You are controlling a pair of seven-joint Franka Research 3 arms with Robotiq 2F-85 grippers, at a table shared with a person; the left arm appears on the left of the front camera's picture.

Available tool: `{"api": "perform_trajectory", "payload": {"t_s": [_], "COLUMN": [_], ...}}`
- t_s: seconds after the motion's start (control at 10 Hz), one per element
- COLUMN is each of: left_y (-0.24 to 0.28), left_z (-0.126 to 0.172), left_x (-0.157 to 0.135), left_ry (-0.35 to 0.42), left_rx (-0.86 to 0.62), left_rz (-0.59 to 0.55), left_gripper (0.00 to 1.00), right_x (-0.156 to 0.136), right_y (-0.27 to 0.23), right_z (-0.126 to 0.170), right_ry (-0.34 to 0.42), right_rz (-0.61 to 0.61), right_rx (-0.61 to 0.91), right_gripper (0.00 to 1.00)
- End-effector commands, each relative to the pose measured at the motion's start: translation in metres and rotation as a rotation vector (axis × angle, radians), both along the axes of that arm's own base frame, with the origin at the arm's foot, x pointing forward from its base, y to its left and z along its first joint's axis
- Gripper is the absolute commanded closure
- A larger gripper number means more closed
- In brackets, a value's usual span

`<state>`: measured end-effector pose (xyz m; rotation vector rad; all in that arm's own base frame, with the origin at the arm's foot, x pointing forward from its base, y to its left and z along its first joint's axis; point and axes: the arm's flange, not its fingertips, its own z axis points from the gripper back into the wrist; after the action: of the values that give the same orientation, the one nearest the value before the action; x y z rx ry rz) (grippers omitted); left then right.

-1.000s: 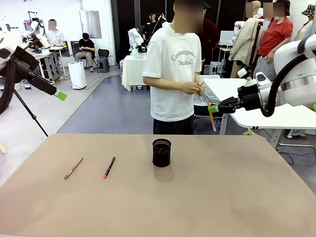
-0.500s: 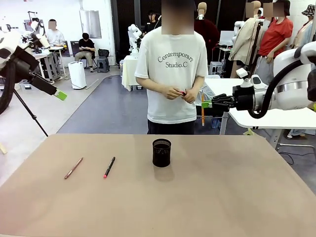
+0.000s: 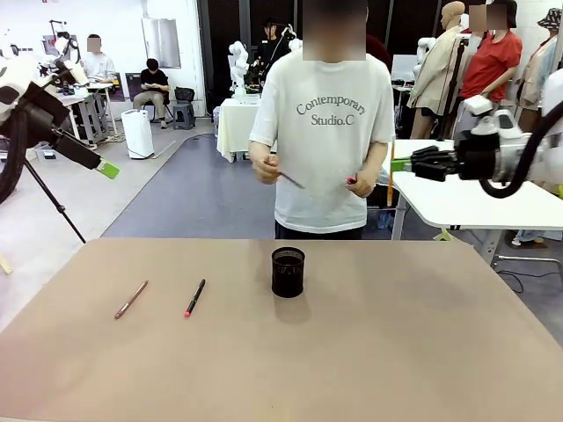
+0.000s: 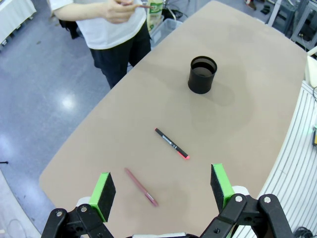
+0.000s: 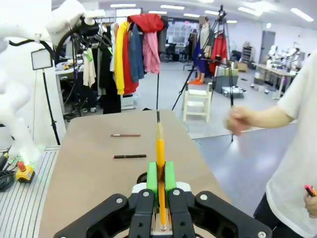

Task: Place the pens into the pen holder.
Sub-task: Pick up a writing instrument from the table and place it into the Pen holder.

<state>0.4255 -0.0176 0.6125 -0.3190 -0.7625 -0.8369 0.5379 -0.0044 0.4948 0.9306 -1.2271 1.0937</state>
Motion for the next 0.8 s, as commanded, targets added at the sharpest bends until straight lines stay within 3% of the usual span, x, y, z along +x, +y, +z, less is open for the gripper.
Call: {"api": "perform_trajectory", "payload": {"t_s": [0.0, 0.3, 0.7], "left_y": [0.001, 0.001, 0.001], "left_z": [0.002, 0.002, 0.002], "left_x": [-0.001, -0.001, -0.001], "left_ry": [-0.002, -0.002, -0.002], "left_rx": [-0.007, -0.007, -0.007], "left_rz": [-0.010, -0.010, -0.010], "left_gripper": [0.00, 0.00, 0.00], "right_x": [-0.032, -0.061, -0.076], "right_y": [-0.014, -0.049, -0.087], "right_z": [0.006, 0.009, 0.003], "right_ry": [0.008, 0.015, 0.035], "right_rz": [-0.064, -0.089, -0.165], "right_rx": [0.021, 0.066, 0.096], "right_gripper": [1.00, 1.00, 1.00]}}
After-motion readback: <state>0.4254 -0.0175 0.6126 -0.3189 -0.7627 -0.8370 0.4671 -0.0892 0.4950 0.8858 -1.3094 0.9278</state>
